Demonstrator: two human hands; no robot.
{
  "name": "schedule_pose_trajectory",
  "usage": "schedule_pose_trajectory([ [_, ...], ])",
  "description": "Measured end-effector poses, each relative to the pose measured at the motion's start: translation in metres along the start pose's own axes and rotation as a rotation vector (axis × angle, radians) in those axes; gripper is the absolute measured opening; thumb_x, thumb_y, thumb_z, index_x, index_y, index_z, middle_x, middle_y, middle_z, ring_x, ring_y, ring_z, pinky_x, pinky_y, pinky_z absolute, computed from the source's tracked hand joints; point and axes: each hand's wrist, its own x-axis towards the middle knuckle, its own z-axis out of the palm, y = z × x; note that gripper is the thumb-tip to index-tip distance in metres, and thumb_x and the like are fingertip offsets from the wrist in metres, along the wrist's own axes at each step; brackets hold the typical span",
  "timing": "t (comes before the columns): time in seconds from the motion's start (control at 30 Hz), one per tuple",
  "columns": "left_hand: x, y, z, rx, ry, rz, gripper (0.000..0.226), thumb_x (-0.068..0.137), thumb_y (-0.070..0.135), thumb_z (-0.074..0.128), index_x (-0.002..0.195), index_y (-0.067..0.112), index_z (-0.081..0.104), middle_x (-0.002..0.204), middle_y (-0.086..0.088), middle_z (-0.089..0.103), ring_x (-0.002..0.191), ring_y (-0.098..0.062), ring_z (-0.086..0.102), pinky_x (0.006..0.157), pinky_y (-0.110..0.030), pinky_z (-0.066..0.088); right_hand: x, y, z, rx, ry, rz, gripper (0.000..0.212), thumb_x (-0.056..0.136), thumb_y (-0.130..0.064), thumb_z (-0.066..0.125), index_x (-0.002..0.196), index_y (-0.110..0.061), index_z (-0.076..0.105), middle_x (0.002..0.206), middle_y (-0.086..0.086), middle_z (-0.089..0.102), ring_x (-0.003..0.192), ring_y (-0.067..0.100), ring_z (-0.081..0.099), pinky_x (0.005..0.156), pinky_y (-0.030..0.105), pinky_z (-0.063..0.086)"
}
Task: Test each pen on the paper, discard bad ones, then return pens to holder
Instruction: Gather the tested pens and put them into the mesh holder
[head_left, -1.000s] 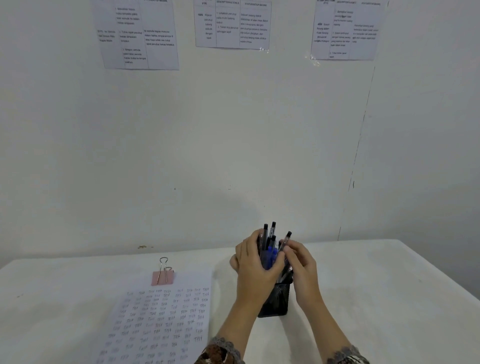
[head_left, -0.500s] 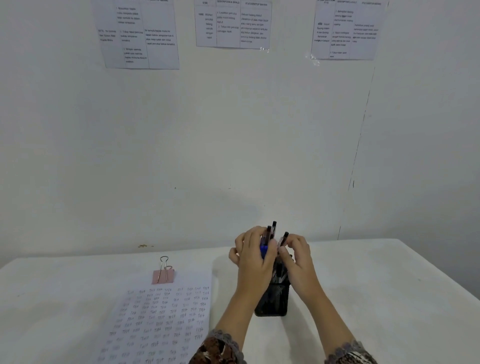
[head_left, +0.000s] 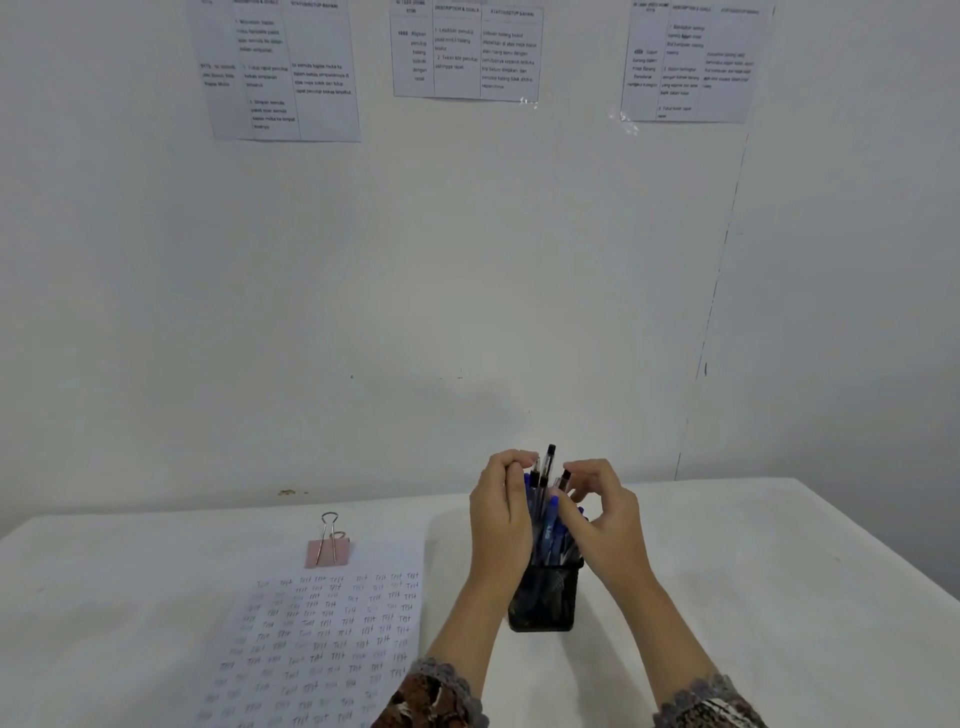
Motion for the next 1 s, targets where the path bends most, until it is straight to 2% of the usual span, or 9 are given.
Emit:
schedule_pose_trajectory([
  [0.13, -0.009, -0.015, -0.005, 0.009, -0.064, -0.020, 0.027, 0.098, 0.018, 0.036, 0.100, 0.036, 0.056, 0.112, 0.016, 0.061, 0.106, 0.000, 0.056, 0.093, -0.029, 0.048, 0.001, 0.000, 0.000, -0.039, -0.012, 0.047, 0.021, 0.079, -0.008, 0.067, 0.072, -0.019, 0.051, 0.070, -0.013, 0.057, 0.065, 0.005, 0.053, 0.062, 0.007, 0.039],
  [0.23, -0.019, -0.023, -0.007, 0.034, -0.059, -0.013, 0.027, 0.093, 0.027, 0.036, 0.103, 0.044, 0.053, 0.123, 0.024, 0.053, 0.117, 0.005, 0.047, 0.102, -0.030, 0.041, -0.001, 0.001, -0.004, -0.083, -0.051, 0.030, 0.018, 0.083, -0.010, 0.065, 0.069, -0.012, 0.053, 0.067, -0.019, 0.057, 0.064, 0.004, 0.051, 0.062, 0.009, 0.038],
  [0.37, -0.021, -0.019, -0.007, 0.071, -0.021, -0.006, 0.031, 0.086, 0.045, 0.035, 0.115, 0.053, 0.042, 0.120, 0.027, 0.055, 0.114, -0.012, 0.054, 0.104, -0.046, 0.035, 0.003, -0.001, -0.012, -0.181, -0.164, 0.085, 0.028, 0.085, -0.014, 0.064, 0.066, -0.029, 0.050, 0.074, -0.022, 0.061, 0.072, 0.004, 0.049, 0.066, 0.018, 0.038],
  [0.43, -0.013, -0.008, -0.006, 0.130, -0.044, 0.006, 0.034, 0.082, 0.053, 0.031, 0.115, 0.057, 0.037, 0.121, 0.034, 0.049, 0.116, -0.002, 0.048, 0.108, -0.037, 0.021, 0.006, -0.002, -0.015, -0.287, -0.205, 0.130, 0.025, 0.085, -0.020, 0.064, 0.065, -0.028, 0.051, 0.077, -0.021, 0.062, 0.076, 0.005, 0.048, 0.070, 0.024, 0.037],
  [0.57, -0.003, 0.000, -0.005, 0.370, -0.159, 0.078, 0.024, 0.088, 0.045, 0.035, 0.103, 0.049, 0.052, 0.110, 0.037, 0.050, 0.112, 0.012, 0.043, 0.104, -0.034, 0.018, 0.011, -0.010, -0.016, -0.263, -0.151, 0.135, 0.016, 0.083, -0.023, 0.066, 0.074, -0.034, 0.057, 0.081, -0.016, 0.059, 0.078, 0.001, 0.050, 0.072, 0.021, 0.039],
  [0.67, -0.008, -0.014, -0.007, 0.408, -0.174, 0.040, 0.030, 0.092, 0.035, 0.030, 0.109, 0.043, 0.054, 0.110, 0.032, 0.054, 0.117, 0.008, 0.043, 0.107, -0.040, 0.016, 0.013, -0.018, -0.012, -0.133, -0.105, 0.157, 0.029, 0.086, -0.019, 0.063, 0.111, -0.034, 0.059, 0.104, -0.021, 0.060, 0.089, 0.000, 0.055, 0.073, 0.006, 0.041],
  [0.77, -0.013, -0.015, -0.008, 0.453, -0.218, 0.047, 0.038, 0.093, 0.040, 0.022, 0.122, 0.041, 0.046, 0.120, 0.031, 0.046, 0.131, 0.002, 0.032, 0.110, -0.037, 0.007, 0.015, -0.019, -0.009, -0.174, -0.153, 0.168, 0.023, 0.089, -0.019, 0.059, 0.108, -0.029, 0.068, 0.099, -0.023, 0.064, 0.090, 0.001, 0.058, 0.076, 0.016, 0.049],
  [0.9, -0.016, -0.016, -0.005, 0.377, -0.218, 0.026, 0.045, 0.092, 0.049, 0.015, 0.128, 0.040, 0.040, 0.129, 0.019, 0.049, 0.128, -0.007, 0.039, 0.111, -0.042, 0.018, 0.018, -0.023, -0.007, -0.263, -0.190, 0.122, 0.019, 0.088, -0.015, 0.059, 0.097, -0.025, 0.073, 0.087, -0.020, 0.065, 0.081, -0.007, 0.054, 0.074, 0.007, 0.039],
  [1.0, -0.017, -0.020, -0.004, 0.298, -0.173, 0.008, 0.042, 0.091, 0.046, 0.019, 0.121, 0.038, 0.048, 0.112, 0.016, 0.058, 0.108, -0.009, 0.055, 0.101, -0.047, 0.035, 0.019, -0.021, -0.003, -0.392, -0.216, 0.149, 0.017, 0.089, -0.020, 0.058, 0.098, -0.026, 0.071, 0.098, -0.015, 0.067, 0.093, 0.002, 0.049, 0.089, 0.023, 0.040],
])
